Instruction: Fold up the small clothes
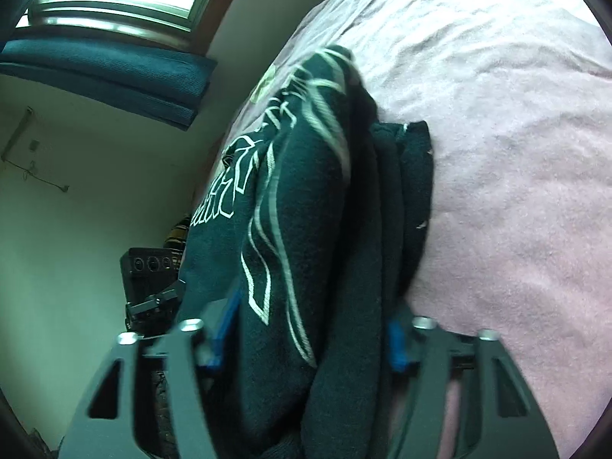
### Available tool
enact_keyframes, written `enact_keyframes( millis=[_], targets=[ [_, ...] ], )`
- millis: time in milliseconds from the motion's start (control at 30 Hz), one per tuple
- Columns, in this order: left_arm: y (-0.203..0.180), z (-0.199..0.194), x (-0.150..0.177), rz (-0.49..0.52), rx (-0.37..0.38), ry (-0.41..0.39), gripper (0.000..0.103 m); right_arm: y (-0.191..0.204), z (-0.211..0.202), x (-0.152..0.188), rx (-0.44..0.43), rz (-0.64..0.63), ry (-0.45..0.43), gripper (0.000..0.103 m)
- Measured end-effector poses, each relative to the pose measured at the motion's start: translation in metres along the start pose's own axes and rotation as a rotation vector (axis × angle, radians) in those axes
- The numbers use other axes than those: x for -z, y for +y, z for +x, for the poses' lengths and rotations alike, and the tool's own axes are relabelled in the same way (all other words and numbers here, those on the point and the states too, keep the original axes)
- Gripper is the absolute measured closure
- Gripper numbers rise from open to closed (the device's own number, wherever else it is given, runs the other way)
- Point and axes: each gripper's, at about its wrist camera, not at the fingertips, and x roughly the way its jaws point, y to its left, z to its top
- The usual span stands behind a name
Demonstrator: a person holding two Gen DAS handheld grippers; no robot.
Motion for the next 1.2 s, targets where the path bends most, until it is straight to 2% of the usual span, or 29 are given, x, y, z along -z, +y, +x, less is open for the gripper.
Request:
enact_keyframes(
  millis=[67, 333, 733, 1000, 1200],
  targets=[
    [-0.003, -0.001, 0.000, 0.010, -0.019, -0.003, 0.016, -0.002, 0.000, 0.003, -0.006, 0.009, -0.006, 0.056],
    [-0.029, -0.002, 0.000, 0.088, -0.109, -0.035, 0.029, 0.009, -0.010, 0.016, 0.005, -0.018, -0.068, 0.062],
    [-0.049, -0.011, 0.003, 0.153, -0.199, -0.064, 0.035, 0.037, -0.027, 0.034, 0.027, -0.074, -0.147, 0.068],
    [-0.043, -0.049, -0.004, 0.160, -0.258, -0.110, 0.035, 0.058, 0.002, 0.025, -0.023, -0.084, -0.118, 0.068],
    [-0.012, -0.082, -0.035, 0.139, -0.294, -0.158, 0.035, 0.081, 0.043, 0.001, -0.069, -0.084, -0.103, 0.068]
  ],
)
